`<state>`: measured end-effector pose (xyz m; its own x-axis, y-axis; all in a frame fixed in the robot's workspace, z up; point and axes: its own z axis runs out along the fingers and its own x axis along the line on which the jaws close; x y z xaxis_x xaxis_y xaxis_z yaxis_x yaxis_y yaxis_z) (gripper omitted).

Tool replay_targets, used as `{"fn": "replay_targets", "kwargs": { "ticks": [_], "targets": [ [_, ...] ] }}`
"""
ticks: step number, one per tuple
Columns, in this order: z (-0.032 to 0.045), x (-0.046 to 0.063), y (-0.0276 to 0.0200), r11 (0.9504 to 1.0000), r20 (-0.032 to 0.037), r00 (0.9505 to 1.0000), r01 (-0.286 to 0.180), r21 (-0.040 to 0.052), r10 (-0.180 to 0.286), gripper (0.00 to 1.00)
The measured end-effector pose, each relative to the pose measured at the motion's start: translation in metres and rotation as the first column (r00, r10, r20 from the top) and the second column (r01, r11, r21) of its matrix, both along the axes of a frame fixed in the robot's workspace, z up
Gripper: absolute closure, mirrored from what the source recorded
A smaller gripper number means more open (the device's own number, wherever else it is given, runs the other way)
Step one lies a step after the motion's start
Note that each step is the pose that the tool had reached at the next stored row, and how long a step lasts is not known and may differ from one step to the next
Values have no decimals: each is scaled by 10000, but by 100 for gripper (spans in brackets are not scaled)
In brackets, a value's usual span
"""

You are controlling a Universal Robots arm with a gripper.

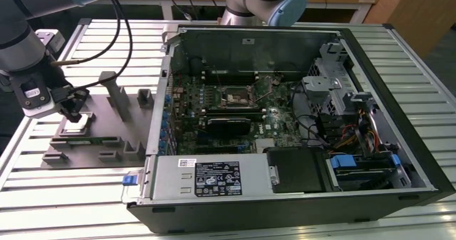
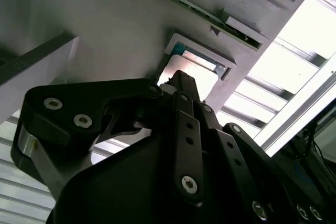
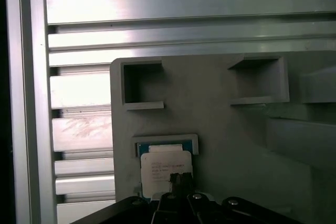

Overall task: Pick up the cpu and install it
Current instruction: 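Pick up the cpu and move it towards the insertion slot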

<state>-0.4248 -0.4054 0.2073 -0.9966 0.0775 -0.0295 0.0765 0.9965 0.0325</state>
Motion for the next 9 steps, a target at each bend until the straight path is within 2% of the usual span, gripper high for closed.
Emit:
{"fn": "replay_targets", "kwargs": {
  "ticks": [9],
  "targets": [
    [-52,-27,7,10000,2,10000,0,1,0,89]
  ]
}}
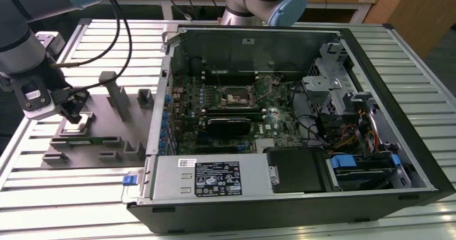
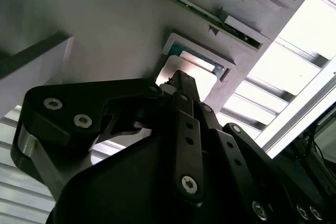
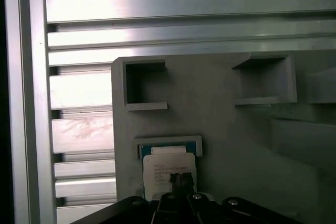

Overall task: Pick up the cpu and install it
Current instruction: 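Pick up the cpu and move it towards the insertion slot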

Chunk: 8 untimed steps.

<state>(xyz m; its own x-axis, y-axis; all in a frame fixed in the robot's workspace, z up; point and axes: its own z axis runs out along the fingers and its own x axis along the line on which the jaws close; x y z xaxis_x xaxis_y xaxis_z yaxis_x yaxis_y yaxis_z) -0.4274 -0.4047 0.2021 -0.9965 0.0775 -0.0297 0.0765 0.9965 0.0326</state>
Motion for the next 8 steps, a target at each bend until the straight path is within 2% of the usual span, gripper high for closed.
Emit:
{"fn": "replay_targets", "kwargs": {
  "ticks": [8],
  "targets": [
    [-41,-30,9,10000,-1,10000,0,0,0,89]
  ]
}}
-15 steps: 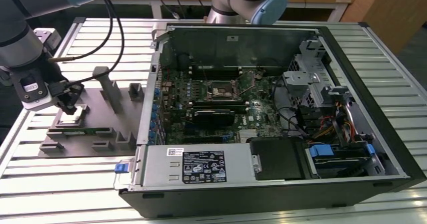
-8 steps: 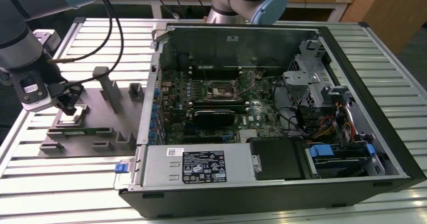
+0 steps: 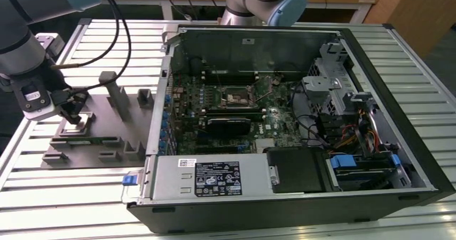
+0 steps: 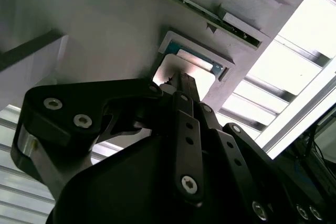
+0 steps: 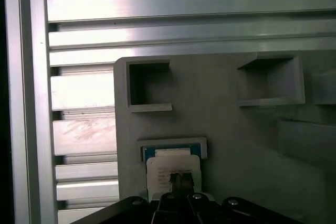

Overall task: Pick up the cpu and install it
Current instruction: 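Pick up the cpu and move it towards the insertion slot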

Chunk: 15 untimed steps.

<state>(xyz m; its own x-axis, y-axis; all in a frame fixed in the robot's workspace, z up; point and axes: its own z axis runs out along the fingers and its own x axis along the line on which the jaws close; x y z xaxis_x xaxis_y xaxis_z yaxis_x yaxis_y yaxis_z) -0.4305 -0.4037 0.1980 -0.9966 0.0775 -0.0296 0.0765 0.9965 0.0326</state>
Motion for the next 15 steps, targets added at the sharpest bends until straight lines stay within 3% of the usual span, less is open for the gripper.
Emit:
{"fn": "replay_targets", "kwargs": {
  "ticks": [9,15],
  "targets": [
    [-1,-3,0,10000,0,10000,0,0,0,89],
    [-1,-4,0,10000,0,10000,0,0,0,65]
  ]
}}
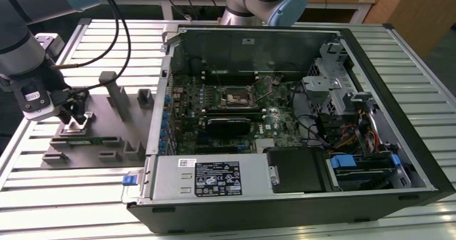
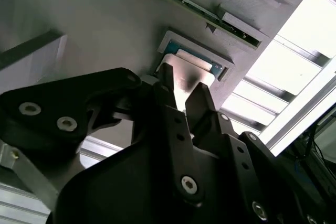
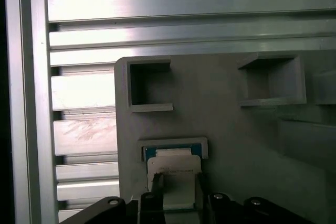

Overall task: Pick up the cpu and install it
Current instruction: 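Pick up the cpu and move it towards the insertion slot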

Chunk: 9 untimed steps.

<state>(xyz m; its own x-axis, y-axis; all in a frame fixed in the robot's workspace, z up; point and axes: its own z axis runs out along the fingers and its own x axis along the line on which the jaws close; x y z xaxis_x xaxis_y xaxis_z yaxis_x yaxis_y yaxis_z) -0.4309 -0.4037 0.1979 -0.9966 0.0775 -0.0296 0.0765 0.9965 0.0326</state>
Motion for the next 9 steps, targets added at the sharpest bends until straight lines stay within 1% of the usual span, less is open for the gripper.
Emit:
{"fn": "replay_targets", "kwargs": {
  "ticks": [1,2,4,5,6,7,8,9],
  "targets": [
    [0,0,0,10000,0,10000,0,0,0,59],
    [0,0,0,10000,1,10000,0,0,0,59],
    [0,-1,0,10000,0,10000,0,0,0,47],
    [0,-1,0,10000,0,10000,0,0,0,47],
    [0,-1,0,10000,0,10000,0,0,0,42],
    [0,-1,0,10000,0,10000,0,0,0,42],
    [0,-1,0,10000,0,10000,0,0,0,35],
    [0,-1,0,10000,0,10000,0,0,0,35]
  ]
}}
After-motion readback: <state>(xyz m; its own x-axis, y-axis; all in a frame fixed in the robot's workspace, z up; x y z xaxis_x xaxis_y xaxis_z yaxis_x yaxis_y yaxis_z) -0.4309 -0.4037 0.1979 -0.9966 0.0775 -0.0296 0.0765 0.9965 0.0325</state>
